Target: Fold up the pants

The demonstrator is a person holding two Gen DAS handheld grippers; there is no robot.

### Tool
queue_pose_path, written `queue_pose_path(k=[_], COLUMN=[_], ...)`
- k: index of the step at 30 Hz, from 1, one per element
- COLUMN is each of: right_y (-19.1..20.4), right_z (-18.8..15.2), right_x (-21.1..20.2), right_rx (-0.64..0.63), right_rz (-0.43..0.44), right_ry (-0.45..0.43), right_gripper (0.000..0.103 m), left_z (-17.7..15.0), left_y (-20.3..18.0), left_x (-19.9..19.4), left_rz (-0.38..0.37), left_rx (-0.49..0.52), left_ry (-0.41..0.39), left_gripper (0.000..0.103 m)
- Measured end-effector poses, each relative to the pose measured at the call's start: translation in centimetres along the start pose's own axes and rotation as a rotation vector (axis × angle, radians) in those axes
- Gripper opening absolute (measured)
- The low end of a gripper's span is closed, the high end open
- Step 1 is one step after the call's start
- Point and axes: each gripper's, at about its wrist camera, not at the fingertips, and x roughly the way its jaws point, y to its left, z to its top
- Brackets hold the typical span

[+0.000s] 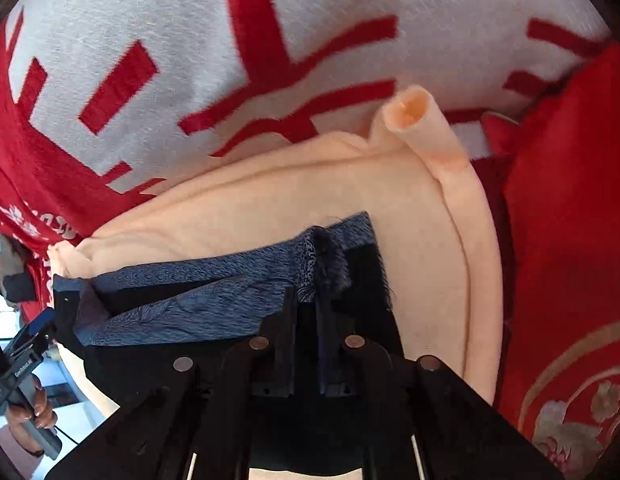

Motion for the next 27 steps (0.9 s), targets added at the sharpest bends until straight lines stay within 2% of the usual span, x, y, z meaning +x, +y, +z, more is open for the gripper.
queue_pose_path(k=[2, 5, 6, 7, 9, 10, 14, 16, 18, 20, 24, 26, 27], right_y=[-0.2, -2.3, -2.6, -2.6, -2.0, -1.7, -2.5, -3.6, -5.0, -6.2, -6.5, -6.3, -6.2], right_z=[0.5, 1.6, 1.5, 1.2, -0.8, -2.2, -9.9, -12.7, -13.9, -14.4, -14.7, -13.7, -12.8], right_x=[-0.7, -0.1, -0.4, -1.0, -3.2, -4.0, -4.2, -3.3, -2.0, -1.2, -1.5, -1.4, -1.5], right_rx=[-0.013, 0.094, 0.119, 0.131, 0.141, 0.149, 0.281, 0.369, 0.457, 0.524, 0.550, 0.562, 0.546], right_rz=[-0.069, -0.097, -0.106, -0.104, -0.050, -0.027, -0.003, 0.023, 0.057, 0.089, 0.146, 0.145, 0.131], right_ry=[-0.064, -0.071, -0.072, -0.087, -0.141, -0.158, -0.129, -0.125, -0.134, -0.167, -0.233, -0.219, -0.197], right_gripper=[0.008, 0.013, 0.020, 0.032, 0.047, 0.048, 0.048, 0.048, 0.048, 0.048, 0.051, 0.042, 0.015], left_z=[-0.2, -0.6, -0.8, -0.9, -1.1, -1.3, -2.6, -3.4, -3.9, -4.1, -4.2, -4.1, -4.1], left_y=[0.1, -0.1, -0.2, -0.3, 0.0, 0.1, 0.4, 0.6, 0.6, 0.5, 0.6, 0.8, 0.9], left_x=[0.1, 1.1, 1.4, 1.8, 2.6, 3.1, 6.3, 7.4, 7.4, 7.4, 7.5, 7.7, 7.8], left_rz=[0.016, 0.038, 0.054, 0.067, 0.065, 0.066, 0.129, 0.126, 0.138, 0.146, 0.137, 0.154, 0.155], left_rx=[-0.006, 0.001, 0.009, 0.015, 0.009, 0.004, 0.008, -0.001, -0.001, 0.012, 0.016, 0.018, 0.015], left_ry=[-0.007, 0.017, 0.018, 0.024, 0.040, 0.049, 0.104, 0.122, 0.087, 0.079, 0.079, 0.069, 0.069], left_gripper=[0.080, 0.080, 0.080, 0.080, 0.080, 0.080, 0.080, 0.081, 0.087, 0.087, 0.088, 0.094, 0.096])
